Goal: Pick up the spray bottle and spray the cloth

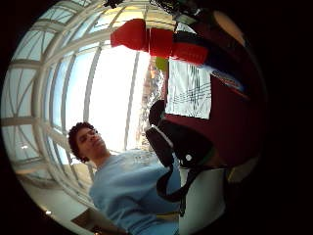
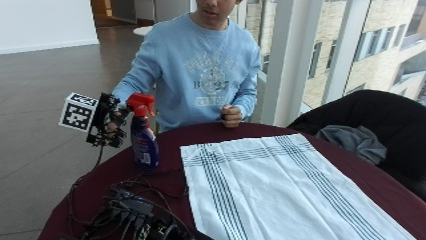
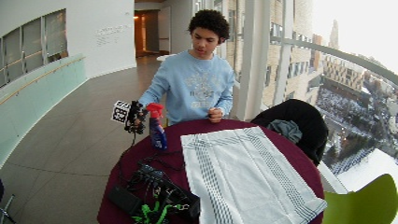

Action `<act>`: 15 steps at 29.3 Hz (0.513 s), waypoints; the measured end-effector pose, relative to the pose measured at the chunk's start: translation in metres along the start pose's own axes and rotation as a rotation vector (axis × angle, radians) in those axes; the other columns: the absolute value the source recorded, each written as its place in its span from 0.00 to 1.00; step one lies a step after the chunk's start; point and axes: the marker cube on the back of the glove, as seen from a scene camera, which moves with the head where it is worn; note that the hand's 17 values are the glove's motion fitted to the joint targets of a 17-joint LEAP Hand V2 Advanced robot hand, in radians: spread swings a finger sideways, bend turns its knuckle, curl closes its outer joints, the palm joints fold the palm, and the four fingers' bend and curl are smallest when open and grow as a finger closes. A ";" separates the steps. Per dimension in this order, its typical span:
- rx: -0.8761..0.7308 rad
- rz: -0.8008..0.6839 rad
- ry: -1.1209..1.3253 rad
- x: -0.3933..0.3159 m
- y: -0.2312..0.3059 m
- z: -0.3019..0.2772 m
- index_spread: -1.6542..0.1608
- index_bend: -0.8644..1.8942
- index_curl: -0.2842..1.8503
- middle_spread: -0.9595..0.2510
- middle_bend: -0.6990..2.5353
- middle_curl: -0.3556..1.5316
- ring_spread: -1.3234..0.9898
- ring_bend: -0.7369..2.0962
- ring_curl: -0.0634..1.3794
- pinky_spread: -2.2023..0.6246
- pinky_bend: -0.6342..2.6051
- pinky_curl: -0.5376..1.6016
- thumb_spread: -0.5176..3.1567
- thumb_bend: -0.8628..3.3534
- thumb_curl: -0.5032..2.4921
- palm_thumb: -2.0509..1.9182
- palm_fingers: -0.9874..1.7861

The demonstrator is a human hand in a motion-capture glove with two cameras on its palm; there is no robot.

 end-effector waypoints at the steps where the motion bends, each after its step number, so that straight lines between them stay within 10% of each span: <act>1: 0.001 -0.010 -0.010 0.002 -0.006 0.003 0.70 0.36 0.28 0.77 0.28 0.36 0.58 0.34 0.26 0.85 0.30 0.42 0.44 0.20 0.25 0.64 0.55; 15: -0.041 -0.076 -0.143 0.004 -0.064 0.042 0.70 0.38 0.26 0.74 0.28 0.37 0.56 0.39 0.28 0.86 0.29 0.41 0.42 0.22 0.27 0.70 0.63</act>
